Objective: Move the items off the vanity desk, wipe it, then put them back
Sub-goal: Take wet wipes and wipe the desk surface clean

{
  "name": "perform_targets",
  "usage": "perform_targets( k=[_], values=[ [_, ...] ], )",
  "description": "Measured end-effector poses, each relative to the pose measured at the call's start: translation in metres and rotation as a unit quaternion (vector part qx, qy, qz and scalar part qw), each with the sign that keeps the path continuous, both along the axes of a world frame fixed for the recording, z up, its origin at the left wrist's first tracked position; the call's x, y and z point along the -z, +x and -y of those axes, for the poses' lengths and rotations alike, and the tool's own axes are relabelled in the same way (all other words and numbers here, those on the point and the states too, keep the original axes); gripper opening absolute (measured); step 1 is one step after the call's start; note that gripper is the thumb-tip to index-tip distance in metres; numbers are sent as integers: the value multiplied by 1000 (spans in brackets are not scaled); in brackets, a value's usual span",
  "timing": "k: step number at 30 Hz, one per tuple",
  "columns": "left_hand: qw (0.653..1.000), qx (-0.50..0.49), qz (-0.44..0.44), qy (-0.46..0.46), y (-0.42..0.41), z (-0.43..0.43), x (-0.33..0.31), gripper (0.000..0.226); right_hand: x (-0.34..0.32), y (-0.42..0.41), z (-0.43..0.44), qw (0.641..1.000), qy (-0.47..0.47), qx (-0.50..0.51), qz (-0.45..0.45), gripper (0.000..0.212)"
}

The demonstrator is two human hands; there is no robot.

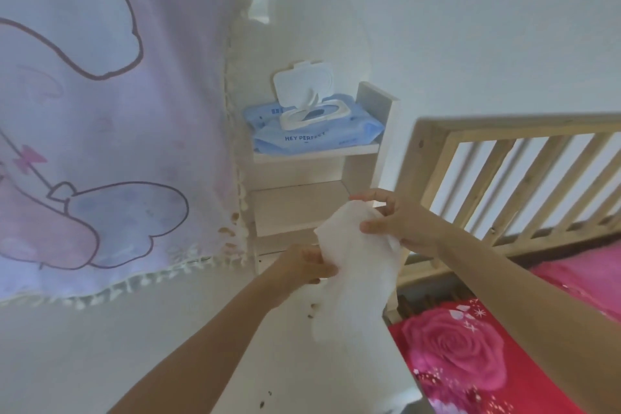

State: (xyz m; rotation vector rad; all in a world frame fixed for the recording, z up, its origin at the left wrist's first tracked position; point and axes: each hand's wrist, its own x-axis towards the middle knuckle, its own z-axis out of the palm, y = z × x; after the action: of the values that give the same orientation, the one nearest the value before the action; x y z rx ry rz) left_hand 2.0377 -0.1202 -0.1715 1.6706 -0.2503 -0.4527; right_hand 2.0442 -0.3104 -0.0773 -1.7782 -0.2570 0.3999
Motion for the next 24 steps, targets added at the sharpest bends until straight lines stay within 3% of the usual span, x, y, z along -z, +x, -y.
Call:
perform_targets(
  k=[4, 8, 10, 13, 15, 18, 21, 24],
  values=[
    [999, -19, -28, -28, 5, -10, 11, 11, 28, -9, 24, 980, -187, -24, -64, 25],
    [998, -40, -37, -44, 10, -5, 14, 13, 65, -23, 19, 956, -252, -30, -145, 19],
    [997, -39, -41, -57, 12, 0, 19, 11, 89, -26, 14, 962, -221, -19, -160, 20],
    [994, -61, -49, -71, 15, 3, 29, 12, 124, -23, 20, 978, -56, 75, -186, 29],
    [995, -85, -40, -32, 14, 1, 43, 14, 142, -18, 29, 967, 47, 153, -201, 31],
    [992, -114, -35, 44, 8, -7, 74, 11, 162, 0, 37, 951, 76, 231, -190, 25],
    [977, -156, -30, 145, 2, -24, 111, 14, 188, 30, 40, 955, -24, 250, -160, 35],
    [931, -195, -19, 308, -15, -44, 146, 27, 221, 54, 39, 958, -164, 218, -90, 29]
  ],
)
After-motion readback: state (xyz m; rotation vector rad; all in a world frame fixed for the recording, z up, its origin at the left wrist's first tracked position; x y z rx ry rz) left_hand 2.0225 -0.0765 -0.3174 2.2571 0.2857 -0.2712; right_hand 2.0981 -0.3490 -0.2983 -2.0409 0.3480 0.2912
